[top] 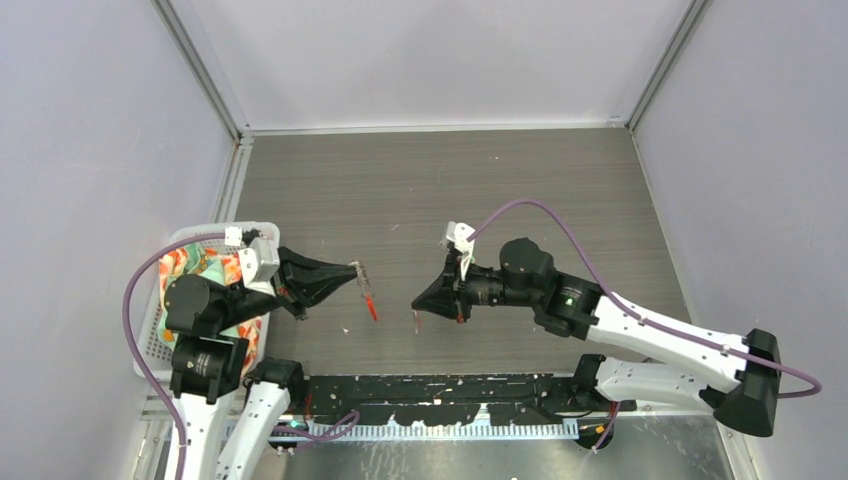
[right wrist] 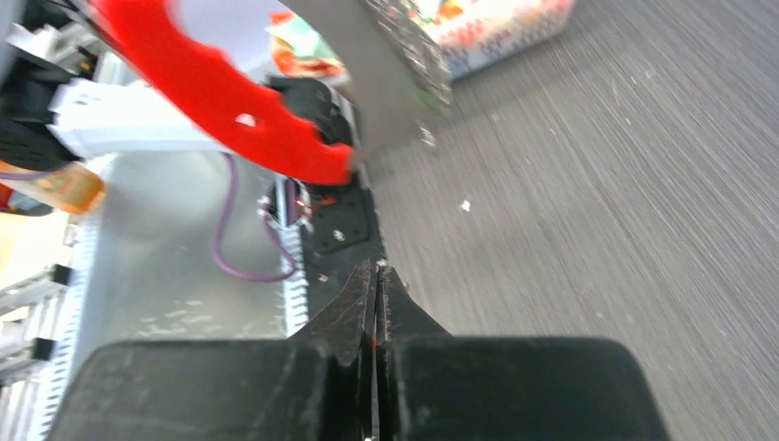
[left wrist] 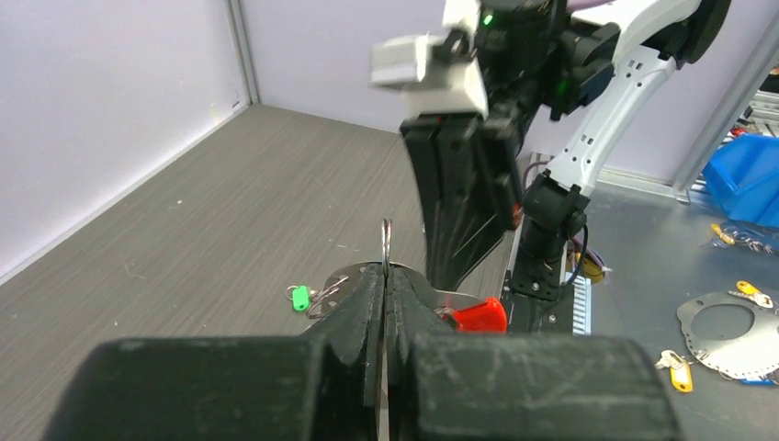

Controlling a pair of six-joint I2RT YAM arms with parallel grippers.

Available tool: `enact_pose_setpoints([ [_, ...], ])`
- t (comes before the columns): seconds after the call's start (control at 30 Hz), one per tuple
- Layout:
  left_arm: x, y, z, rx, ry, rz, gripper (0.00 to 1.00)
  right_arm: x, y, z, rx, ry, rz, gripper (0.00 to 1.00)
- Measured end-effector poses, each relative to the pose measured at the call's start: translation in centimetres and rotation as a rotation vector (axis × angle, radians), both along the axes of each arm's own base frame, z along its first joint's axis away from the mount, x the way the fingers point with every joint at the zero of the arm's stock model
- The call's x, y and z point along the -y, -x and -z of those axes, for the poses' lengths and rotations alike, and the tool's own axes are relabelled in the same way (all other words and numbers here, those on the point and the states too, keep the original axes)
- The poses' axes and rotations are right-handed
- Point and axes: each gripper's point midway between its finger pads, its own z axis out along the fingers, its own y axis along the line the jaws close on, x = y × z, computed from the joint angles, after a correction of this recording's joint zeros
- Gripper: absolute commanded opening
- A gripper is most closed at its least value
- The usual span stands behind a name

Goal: Put the keys on the keyring

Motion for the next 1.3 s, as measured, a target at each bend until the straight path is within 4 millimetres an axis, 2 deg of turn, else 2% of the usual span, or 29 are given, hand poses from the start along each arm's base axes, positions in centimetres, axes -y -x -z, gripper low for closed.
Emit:
enact_pose_setpoints([
  [0.13, 0.1, 0.5, 0.2, 0.019, -0.008, 0.016, 0.0, 0.1, 2.7, -3.8, -0.02, -0.074, -0.035, 0.01],
  [0.23, 0.1, 1.1, 0.3, 0.051, -0.019, 0.04, 0.0, 0.0, 3.8, -6.0, -0.048, -0.105, -0.043, 0.01],
  [0.4, 0.2, 2.3, 0.6, 0.122, -0.048, 0.085, 0.0, -0.8, 3.6, -9.9, -0.091, -0.161, -0.024, 0.01],
  [0.53, 0.3, 2.5, 0.7, 0.164, -0.068, 0.104, 0.0, -2.0, 3.2, -11.6, -0.124, -0.183, -0.02, 0.01],
  [0.7, 0.3, 2.6, 0.9, 0.209, -0.089, 0.119, 0.0, -3.7, 2.5, -11.6, -0.168, -0.18, -0.007, 0.01],
  [0.83, 0.5, 2.9, 0.7, 0.27, -0.107, 0.152, 0.0, -4.0, 2.6, -11.6, -0.177, -0.205, -0.016, 0.01],
  [1.03, 0.8, 4.4, 0.3, 0.47, -0.157, 0.253, 0.0, -2.6, 3.7, -11.8, -0.149, -0.27, -0.05, 0.01],
  [1.3, 0.8, 7.3, -1.1, 0.741, -0.203, 0.376, 0.0, -1.7, 4.2, -13.4, -0.119, -0.319, -0.062, 0.01],
])
